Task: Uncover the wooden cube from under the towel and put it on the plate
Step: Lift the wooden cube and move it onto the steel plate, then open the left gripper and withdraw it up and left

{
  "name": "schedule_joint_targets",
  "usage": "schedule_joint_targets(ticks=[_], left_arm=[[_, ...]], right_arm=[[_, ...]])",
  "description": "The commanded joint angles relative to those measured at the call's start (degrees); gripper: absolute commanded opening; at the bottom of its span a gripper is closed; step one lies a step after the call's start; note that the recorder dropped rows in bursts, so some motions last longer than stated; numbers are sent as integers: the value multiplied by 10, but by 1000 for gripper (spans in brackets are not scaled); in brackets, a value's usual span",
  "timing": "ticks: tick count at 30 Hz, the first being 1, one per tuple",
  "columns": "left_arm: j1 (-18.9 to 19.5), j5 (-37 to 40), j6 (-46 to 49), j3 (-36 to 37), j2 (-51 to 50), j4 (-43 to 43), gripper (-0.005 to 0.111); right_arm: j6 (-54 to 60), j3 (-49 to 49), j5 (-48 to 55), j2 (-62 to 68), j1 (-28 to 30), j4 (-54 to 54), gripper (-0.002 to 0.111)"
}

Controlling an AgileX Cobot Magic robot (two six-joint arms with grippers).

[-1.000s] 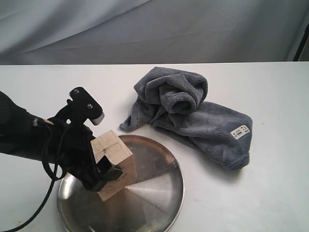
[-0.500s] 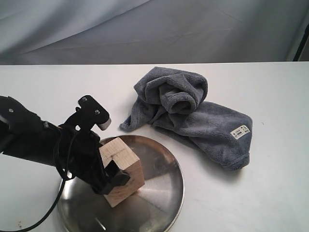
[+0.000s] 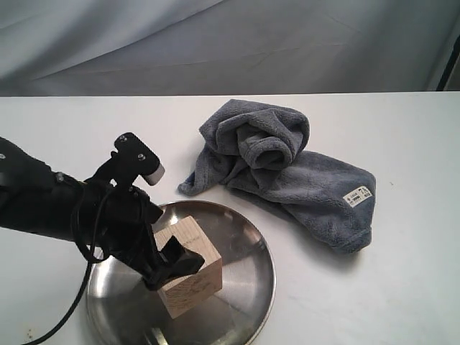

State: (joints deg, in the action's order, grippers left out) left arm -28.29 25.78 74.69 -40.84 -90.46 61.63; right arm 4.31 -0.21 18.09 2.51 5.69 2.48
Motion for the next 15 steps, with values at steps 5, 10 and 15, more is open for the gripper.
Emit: schedule_joint_targets(ticks=[5, 10, 15], left_arm=[[-3, -31, 6, -2, 133, -12, 104], [-3, -97, -23, -2, 233, -12, 104], [-3, -157, -58, -2, 318, -12, 104]], right_arm=[[-3, 2, -2, -3, -1, 0, 0], [-3, 2, -2, -3, -1, 0, 0], [-3, 2, -2, -3, -1, 0, 0]])
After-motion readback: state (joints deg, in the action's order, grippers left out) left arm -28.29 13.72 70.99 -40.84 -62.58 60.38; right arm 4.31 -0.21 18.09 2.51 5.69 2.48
